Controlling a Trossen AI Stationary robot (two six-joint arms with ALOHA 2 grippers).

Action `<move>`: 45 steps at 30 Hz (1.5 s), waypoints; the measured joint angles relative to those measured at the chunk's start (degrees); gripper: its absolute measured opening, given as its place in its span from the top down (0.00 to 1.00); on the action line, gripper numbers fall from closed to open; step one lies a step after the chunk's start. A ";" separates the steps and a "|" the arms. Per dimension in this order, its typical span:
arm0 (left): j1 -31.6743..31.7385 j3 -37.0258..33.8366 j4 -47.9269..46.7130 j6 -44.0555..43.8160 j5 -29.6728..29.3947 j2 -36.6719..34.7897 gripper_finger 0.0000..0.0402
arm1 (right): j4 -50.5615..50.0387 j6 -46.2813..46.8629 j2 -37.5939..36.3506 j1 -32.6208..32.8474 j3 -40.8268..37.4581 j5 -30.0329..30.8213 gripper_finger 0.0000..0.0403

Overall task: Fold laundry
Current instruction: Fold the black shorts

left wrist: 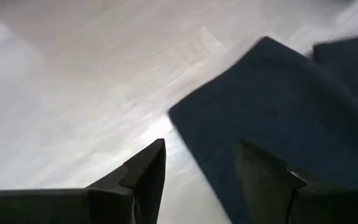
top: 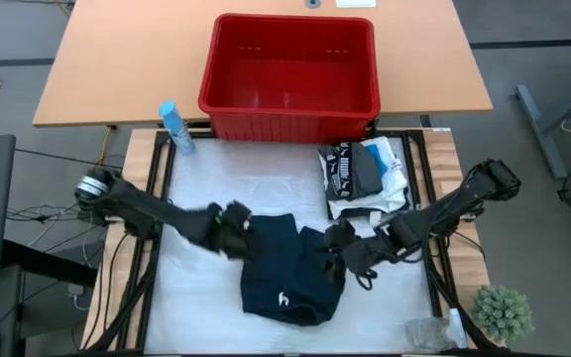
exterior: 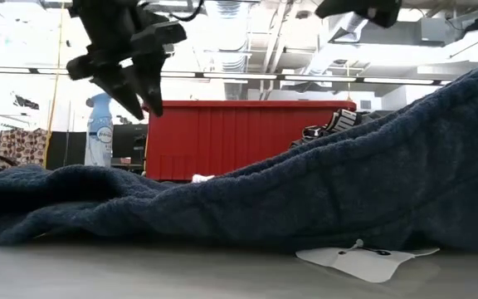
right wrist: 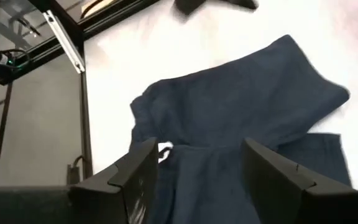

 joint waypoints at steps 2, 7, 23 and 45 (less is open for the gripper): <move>2.83 -6.35 6.56 0.99 3.48 -6.58 0.55 | -0.12 1.52 0.08 1.83 0.00 1.73 0.38; 7.97 -25.80 26.37 1.83 6.57 -24.33 0.55 | -1.27 6.51 0.22 5.43 -0.35 9.31 0.38; 13.15 -39.94 46.97 1.73 15.95 -19.06 0.56 | -1.58 11.48 0.28 4.95 -0.37 14.06 0.38; 18.06 -29.25 59.11 9.79 25.71 2.46 0.61 | -1.40 11.44 0.31 4.75 -0.37 13.95 0.38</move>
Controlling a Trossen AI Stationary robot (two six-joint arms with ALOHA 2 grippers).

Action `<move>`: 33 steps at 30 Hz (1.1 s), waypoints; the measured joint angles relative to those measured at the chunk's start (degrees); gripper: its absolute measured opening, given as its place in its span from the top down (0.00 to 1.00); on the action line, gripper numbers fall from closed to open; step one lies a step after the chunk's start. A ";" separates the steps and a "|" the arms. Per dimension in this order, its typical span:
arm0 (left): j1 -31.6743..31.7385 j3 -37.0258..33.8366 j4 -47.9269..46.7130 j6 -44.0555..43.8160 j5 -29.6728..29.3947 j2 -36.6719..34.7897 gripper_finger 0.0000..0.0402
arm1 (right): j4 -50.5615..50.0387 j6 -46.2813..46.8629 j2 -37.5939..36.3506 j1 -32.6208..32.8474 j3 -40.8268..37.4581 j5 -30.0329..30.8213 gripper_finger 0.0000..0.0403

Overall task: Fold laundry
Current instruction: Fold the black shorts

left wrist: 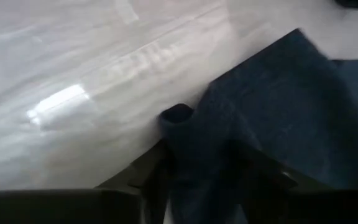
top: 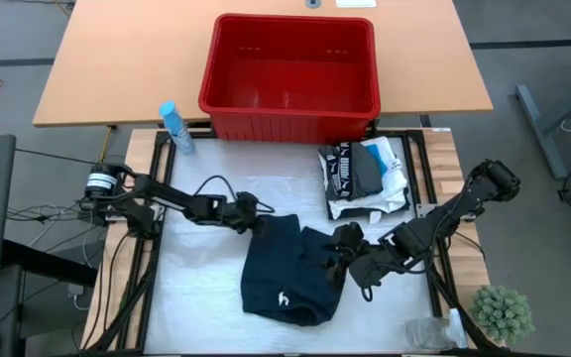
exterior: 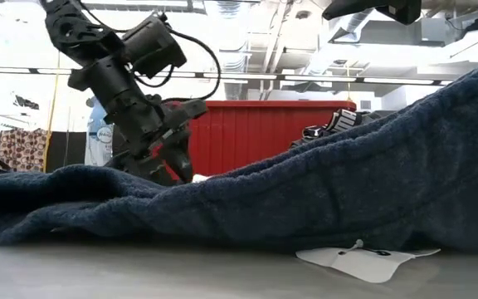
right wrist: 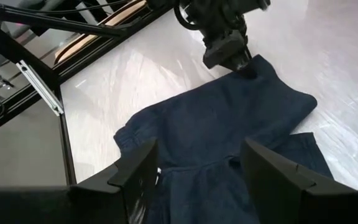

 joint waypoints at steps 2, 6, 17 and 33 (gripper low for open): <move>-0.02 2.11 -3.36 0.86 -0.04 0.70 0.68 | -0.13 0.01 0.00 0.23 0.00 -0.01 0.38; -0.01 5.13 -9.78 5.23 0.76 0.17 0.92 | -1.90 0.08 0.00 0.62 0.00 -0.62 0.38; 0.75 8.46 -24.43 9.77 -1.28 -2.53 1.00 | -13.63 14.18 10.34 -3.03 -0.02 -5.89 0.38; 0.46 8.47 -33.36 10.70 -4.42 -6.70 1.00 | -5.38 6.35 25.95 -15.05 0.22 -22.10 0.38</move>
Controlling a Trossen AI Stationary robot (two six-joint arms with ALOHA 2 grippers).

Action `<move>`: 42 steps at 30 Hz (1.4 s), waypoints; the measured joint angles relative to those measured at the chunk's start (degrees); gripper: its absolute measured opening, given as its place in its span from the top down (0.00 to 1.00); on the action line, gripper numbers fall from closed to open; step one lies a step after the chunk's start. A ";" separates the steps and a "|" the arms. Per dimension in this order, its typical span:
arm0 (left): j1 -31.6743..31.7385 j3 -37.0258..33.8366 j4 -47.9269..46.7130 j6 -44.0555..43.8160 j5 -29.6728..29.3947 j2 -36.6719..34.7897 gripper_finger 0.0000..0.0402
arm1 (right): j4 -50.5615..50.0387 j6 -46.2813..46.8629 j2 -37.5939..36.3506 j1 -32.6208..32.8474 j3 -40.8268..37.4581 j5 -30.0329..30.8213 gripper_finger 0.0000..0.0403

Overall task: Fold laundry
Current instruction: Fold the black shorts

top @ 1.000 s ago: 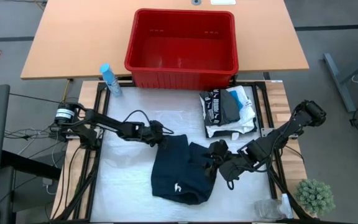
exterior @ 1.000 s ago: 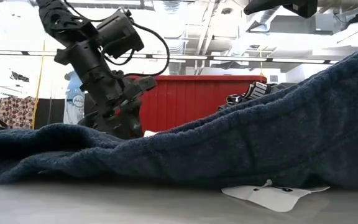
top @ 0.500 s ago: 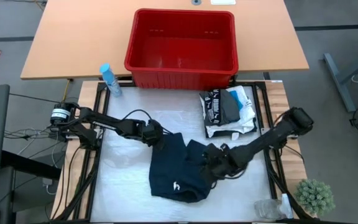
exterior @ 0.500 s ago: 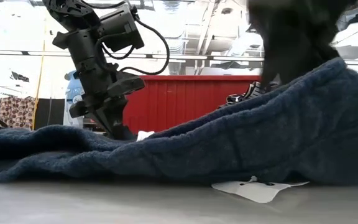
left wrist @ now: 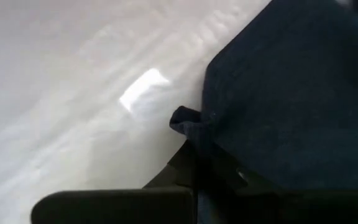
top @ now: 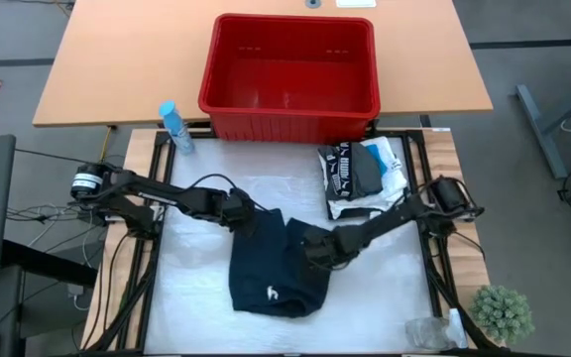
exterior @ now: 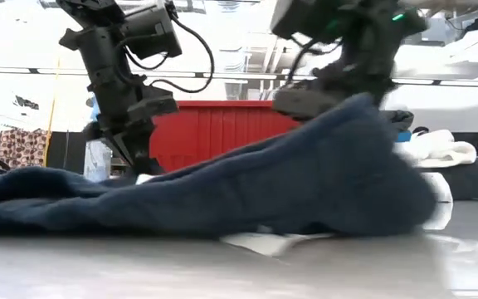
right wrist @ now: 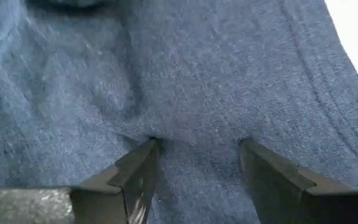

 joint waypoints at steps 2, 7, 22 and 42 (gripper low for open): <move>0.06 0.00 -3.24 0.51 -2.22 -2.13 1.00 | 2.90 -4.11 0.11 -2.42 -0.08 0.09 0.38; 0.94 0.00 -8.45 0.70 -6.26 -6.74 1.00 | 9.85 -14.42 0.26 -9.98 -0.18 -0.16 0.38; 4.85 0.00 -13.57 1.17 -5.02 -14.00 1.00 | 15.67 -36.61 -11.47 -6.32 5.75 -0.33 0.38; 5.33 0.00 -14.20 5.00 -2.44 -14.63 1.00 | 14.89 -63.26 26.42 3.10 48.30 0.11 0.38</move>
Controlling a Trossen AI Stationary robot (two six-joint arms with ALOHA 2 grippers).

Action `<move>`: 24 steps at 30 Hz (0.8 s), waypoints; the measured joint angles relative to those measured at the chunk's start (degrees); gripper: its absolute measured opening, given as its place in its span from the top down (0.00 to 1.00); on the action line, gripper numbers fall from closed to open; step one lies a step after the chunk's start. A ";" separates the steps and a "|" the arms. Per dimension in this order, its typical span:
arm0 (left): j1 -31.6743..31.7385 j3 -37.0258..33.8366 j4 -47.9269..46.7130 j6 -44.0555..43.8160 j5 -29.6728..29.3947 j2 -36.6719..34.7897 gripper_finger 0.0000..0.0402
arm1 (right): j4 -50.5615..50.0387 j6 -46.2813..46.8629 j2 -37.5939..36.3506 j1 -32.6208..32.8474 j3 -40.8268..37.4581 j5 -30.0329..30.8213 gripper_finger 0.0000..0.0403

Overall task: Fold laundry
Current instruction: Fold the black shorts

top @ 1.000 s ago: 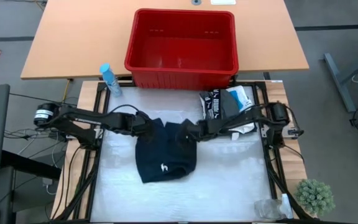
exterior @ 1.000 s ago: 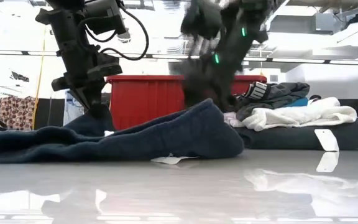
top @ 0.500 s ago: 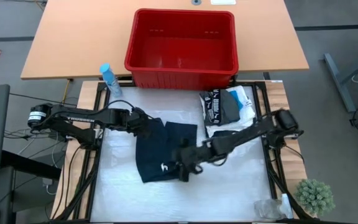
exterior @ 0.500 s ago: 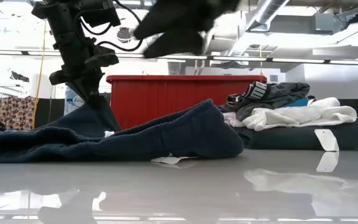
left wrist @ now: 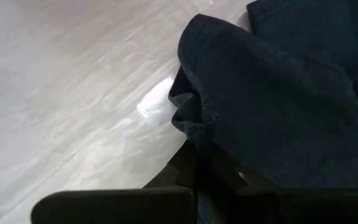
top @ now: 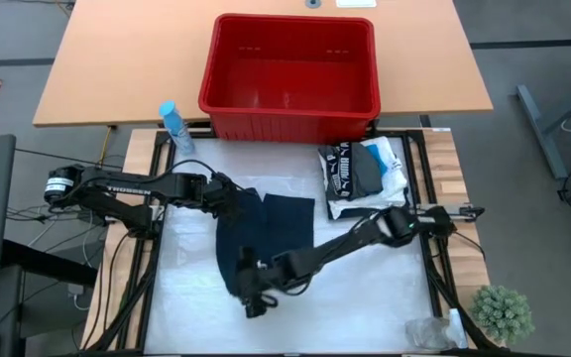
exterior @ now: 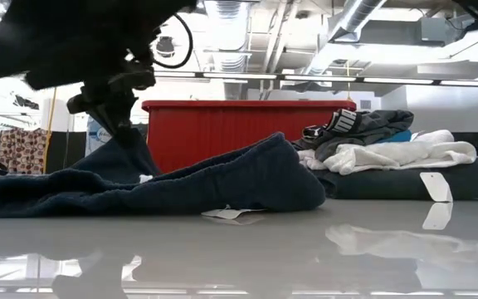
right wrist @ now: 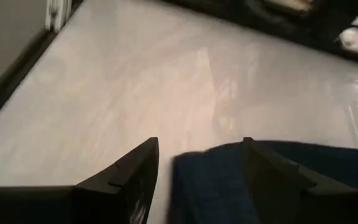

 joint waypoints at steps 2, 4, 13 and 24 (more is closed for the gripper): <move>0.00 0.00 0.23 0.61 -0.05 0.00 1.00 | -2.17 -0.95 3.33 0.64 4.24 1.00 0.38; 0.00 0.00 0.18 1.28 -0.22 0.02 1.00 | -3.17 -1.30 5.87 1.12 7.59 1.22 0.38; -0.02 0.00 0.22 2.47 -0.76 0.02 1.00 | -3.78 -1.91 11.42 1.37 11.50 6.81 0.38; -0.02 0.00 0.19 2.87 -1.57 0.02 1.00 | -5.83 8.15 14.18 0.91 11.55 11.59 0.38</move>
